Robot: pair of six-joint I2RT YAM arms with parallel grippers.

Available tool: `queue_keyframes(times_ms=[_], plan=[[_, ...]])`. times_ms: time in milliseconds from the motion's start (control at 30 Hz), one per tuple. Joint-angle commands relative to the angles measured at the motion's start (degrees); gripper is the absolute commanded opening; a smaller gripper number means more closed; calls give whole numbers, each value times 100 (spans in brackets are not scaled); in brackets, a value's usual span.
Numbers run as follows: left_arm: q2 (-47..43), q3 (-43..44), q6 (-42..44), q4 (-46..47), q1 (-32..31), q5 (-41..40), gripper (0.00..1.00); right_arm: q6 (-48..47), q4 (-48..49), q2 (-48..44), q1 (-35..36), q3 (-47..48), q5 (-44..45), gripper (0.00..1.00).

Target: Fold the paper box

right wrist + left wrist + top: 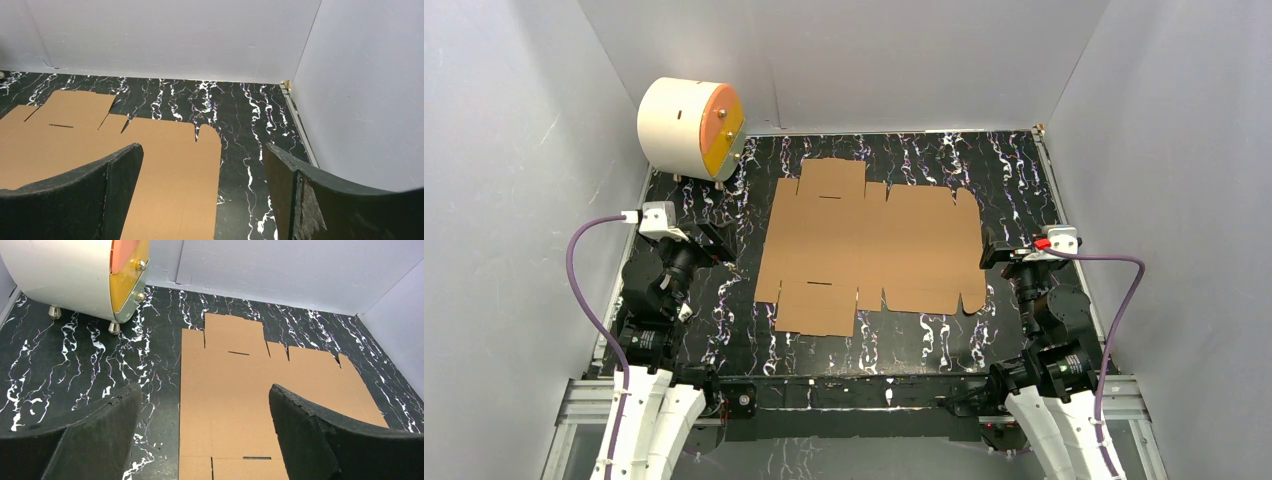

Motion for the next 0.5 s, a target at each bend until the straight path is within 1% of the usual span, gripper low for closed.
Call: queue_keyframes(times_ms=[0, 133, 167, 233, 267, 367, 467], plan=[[-26, -30, -64, 241, 24, -17, 96, 5, 365, -51, -35, 36, 61, 99], [-82, -88, -196, 256, 22, -125, 96, 24, 321, -55, -37, 61, 65, 99], [-111, -77, -339, 185, 22, -231, 97, 29, 305, -46, -35, 76, 57, 99], [-177, -65, -675, 38, 10, -735, 98, 27, 250, -29, -37, 142, 72, 99], [-193, -55, -675, -10, -17, -795, 98, 37, 116, -22, -41, 194, 114, 98], [-191, 49, -549, -237, -88, -724, 98, 112, -152, 84, -35, 479, 14, 99], [-119, 113, -724, -550, -191, -534, 98, 188, -411, 446, -41, 756, -319, 98]])
